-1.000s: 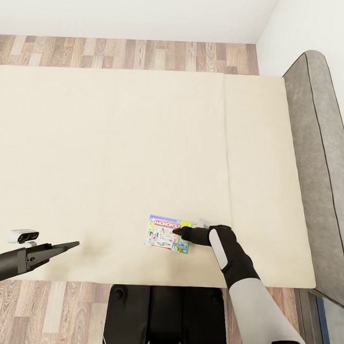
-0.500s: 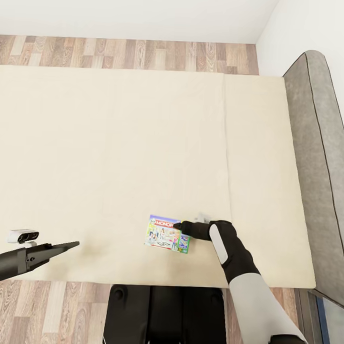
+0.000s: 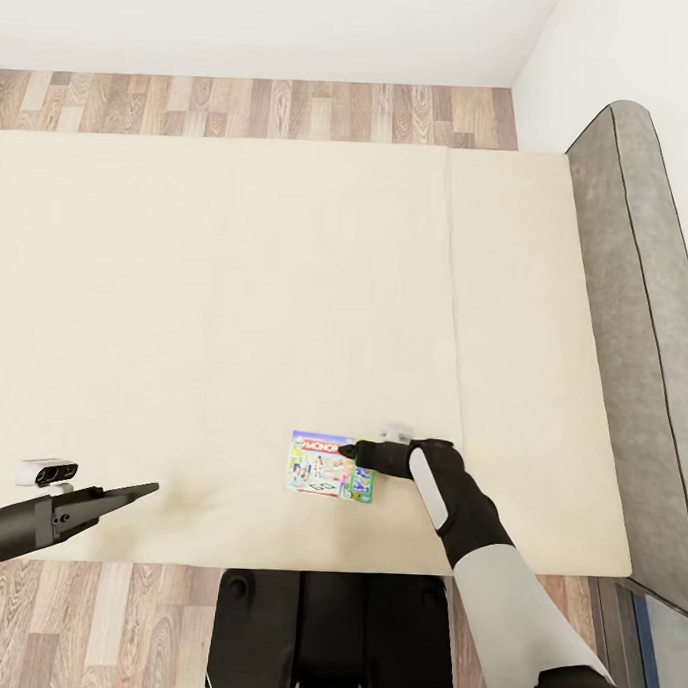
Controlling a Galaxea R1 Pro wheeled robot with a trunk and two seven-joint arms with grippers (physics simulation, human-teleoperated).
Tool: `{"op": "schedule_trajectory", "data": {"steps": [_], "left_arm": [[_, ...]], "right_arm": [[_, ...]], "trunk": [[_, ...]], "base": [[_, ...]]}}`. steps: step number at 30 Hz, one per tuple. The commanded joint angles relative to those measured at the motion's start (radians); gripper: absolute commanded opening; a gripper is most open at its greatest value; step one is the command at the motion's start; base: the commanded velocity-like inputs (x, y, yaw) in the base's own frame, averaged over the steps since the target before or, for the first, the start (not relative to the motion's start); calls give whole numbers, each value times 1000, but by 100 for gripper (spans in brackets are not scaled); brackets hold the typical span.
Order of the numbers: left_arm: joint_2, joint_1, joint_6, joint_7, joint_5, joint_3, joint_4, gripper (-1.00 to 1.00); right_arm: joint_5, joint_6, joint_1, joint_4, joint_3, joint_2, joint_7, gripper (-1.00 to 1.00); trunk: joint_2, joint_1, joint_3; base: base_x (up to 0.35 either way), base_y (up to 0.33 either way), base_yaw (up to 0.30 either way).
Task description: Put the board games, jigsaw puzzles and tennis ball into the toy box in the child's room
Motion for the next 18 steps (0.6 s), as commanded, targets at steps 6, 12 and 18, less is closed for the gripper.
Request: {"op": "schedule_trajectory", "data": {"steps": [6,12,18], "left_arm": [[0,0,11,-4,-1,0,0,100],[0,0,11,-4,-1,0,0,100],[-1,0,11,-4,-1,0,0,100]], "right_arm": [[2,3,0,-1,5,0,4,100],[2,3,0,-1,6,0,4,100],[2,4,0,-3,6,0,4,100]], "trunk": [[-2,1,-1],[-2,1,-1],[-2,1,-1]], "base": [[0,0,0],[0,12,0],[0,112,0]]}}
